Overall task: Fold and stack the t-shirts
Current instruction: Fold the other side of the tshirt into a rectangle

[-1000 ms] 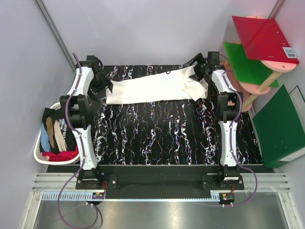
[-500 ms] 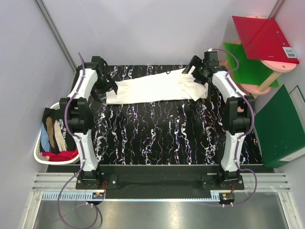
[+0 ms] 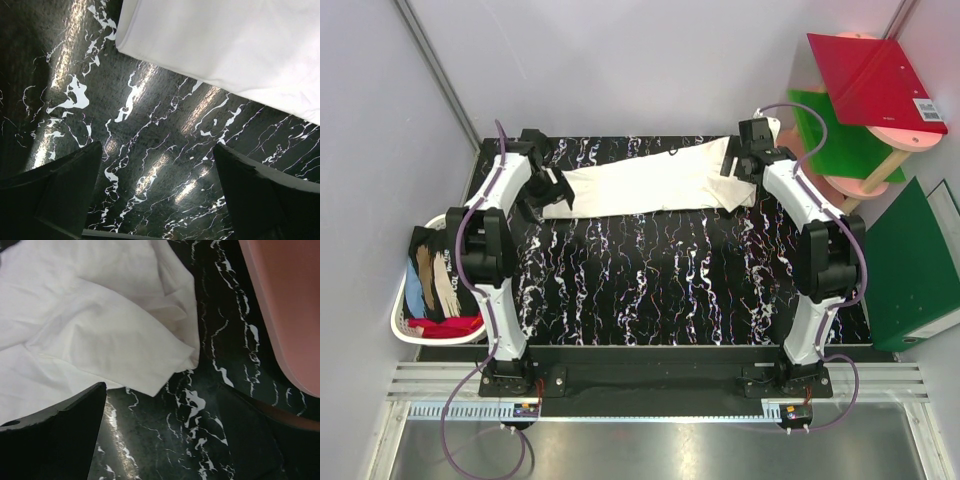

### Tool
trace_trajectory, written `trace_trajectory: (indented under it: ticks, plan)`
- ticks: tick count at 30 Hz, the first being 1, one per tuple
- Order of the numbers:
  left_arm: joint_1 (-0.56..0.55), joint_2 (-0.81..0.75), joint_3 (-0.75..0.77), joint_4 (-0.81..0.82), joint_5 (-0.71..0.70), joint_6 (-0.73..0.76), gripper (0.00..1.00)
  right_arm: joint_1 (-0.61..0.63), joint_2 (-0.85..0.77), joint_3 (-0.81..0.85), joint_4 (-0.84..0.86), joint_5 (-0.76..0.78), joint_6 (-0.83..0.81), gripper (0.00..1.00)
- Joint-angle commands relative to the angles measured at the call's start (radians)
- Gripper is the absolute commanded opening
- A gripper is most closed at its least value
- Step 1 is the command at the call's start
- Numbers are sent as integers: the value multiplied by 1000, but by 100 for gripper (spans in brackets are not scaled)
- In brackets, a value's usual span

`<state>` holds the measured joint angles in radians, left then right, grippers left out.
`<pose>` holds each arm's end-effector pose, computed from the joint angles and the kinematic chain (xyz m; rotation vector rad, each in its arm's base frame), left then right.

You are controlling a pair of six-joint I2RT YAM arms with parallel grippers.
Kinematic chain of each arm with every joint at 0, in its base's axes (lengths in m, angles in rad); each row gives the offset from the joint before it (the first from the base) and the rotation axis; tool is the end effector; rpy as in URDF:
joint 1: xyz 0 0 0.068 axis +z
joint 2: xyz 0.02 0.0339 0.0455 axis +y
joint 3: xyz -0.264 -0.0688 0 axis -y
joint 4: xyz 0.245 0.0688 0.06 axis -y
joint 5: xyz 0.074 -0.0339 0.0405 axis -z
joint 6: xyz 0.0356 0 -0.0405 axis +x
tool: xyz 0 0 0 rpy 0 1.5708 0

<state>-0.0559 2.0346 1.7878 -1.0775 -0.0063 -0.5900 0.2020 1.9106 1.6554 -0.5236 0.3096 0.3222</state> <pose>0.4164 -0.0231 0.2417 -0.7674 2.8008 -0.1055 0.4303 0.0771 0.2828 0.2880 2.2876 -0.0975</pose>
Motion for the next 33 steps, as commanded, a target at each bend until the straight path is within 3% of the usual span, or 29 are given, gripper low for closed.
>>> trace_trajectory:
  ticks: [1,14,17,18,20,21,22,24,26,33]
  plan:
    - [1,-73,-21,39,25,28,99,-1,10,4,-62,169,-67,98]
    - [1,-88,-50,41,23,55,99,-4,248,153,-93,180,-69,97]
    - [1,-93,-54,39,20,56,99,-4,281,193,-92,166,-68,93]
    - [1,-94,-54,39,19,56,99,-3,288,202,-92,163,-71,90]
    - [1,-94,-57,36,19,58,99,-3,300,224,-90,154,-77,59]
    - [1,-96,-57,36,17,56,99,-3,303,227,-84,152,-83,48]
    - [1,-96,-59,37,16,56,99,-3,304,230,-84,154,-84,22]
    - [1,-100,-62,34,16,53,99,-3,301,231,-81,163,-83,6]
    - [1,-100,-65,33,15,52,99,-3,283,222,-78,172,-87,0]
    - [1,-99,-82,33,14,50,99,-3,219,172,-49,198,-101,0]
